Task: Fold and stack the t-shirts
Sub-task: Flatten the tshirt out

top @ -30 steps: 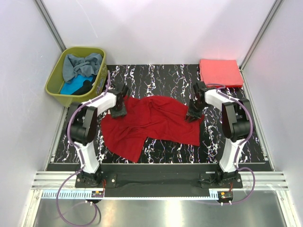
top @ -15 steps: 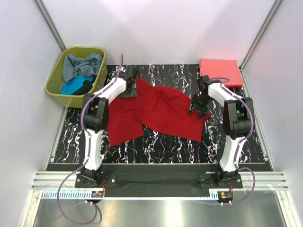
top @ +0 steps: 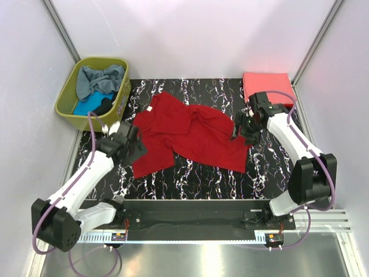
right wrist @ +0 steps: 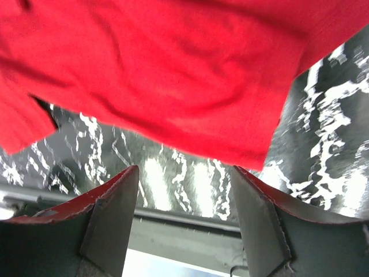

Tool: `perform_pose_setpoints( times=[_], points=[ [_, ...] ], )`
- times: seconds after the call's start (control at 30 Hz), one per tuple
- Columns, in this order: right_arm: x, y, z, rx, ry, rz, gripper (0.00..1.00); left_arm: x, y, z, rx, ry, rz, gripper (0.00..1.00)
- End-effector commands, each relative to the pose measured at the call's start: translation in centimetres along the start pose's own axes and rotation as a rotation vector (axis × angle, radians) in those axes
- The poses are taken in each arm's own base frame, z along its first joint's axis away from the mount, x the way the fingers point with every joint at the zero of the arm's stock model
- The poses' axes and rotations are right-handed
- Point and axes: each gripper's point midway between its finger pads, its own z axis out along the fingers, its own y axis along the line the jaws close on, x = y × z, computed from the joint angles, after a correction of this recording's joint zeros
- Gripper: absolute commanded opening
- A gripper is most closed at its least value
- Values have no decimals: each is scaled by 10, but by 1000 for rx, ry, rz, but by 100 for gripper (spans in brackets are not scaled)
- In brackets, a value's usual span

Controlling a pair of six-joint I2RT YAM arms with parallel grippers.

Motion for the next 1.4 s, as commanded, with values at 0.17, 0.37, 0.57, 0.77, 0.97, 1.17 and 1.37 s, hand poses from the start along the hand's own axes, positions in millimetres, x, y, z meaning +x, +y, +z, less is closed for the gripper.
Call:
perform_pose_setpoints(
  times=[0.17, 0.37, 0.57, 0.77, 0.97, 1.17, 1.37],
  points=[
    [33, 14, -10, -110, 42, -21, 75, 70, 61, 29, -185, 165, -461, 63],
    [48, 10, -10, -123, 62, -29, 75, 68, 72, 44, -215, 147, -520, 55],
    [54, 8, -8, -123, 76, -36, 75, 58, 76, 58, -257, 124, -491, 46],
    [54, 7, -6, -119, 82, -39, 75, 55, 78, 65, -295, 129, -476, 47],
    [53, 5, -2, -109, 89, -32, 75, 61, 79, 73, -316, 157, -461, 47],
    [54, 5, -2, -103, 92, -23, 75, 65, 82, 81, -339, 173, -443, 46],
    [56, 5, -3, -108, 96, -9, 75, 74, 89, 92, -379, 205, -416, 33]
  ],
)
